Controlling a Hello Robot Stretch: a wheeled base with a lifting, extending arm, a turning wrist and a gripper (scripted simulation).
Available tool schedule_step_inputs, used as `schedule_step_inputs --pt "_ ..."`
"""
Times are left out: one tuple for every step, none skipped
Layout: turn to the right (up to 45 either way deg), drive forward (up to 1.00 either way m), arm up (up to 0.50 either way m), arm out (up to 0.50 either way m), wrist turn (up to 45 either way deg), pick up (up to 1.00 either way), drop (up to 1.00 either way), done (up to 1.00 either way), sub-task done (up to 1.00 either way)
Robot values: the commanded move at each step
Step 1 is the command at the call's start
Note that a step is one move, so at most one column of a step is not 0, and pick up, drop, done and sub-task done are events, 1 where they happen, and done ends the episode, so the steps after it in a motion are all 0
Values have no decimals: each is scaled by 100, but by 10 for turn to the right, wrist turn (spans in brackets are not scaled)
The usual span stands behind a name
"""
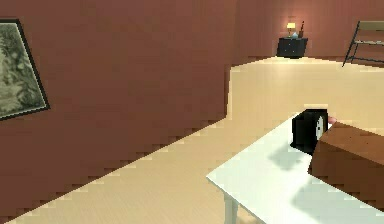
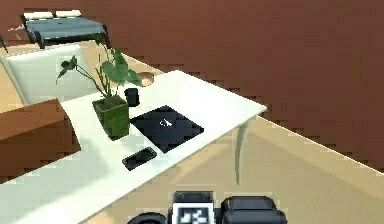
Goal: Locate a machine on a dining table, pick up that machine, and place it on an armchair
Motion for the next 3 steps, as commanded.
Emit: schedule_step_inputs --pt "0 0 0 46 0 0 0 0 0" --pt "0 0 0 0 450 0 0 0 0" --pt "0 0 0 0 450 0 0 0 0"
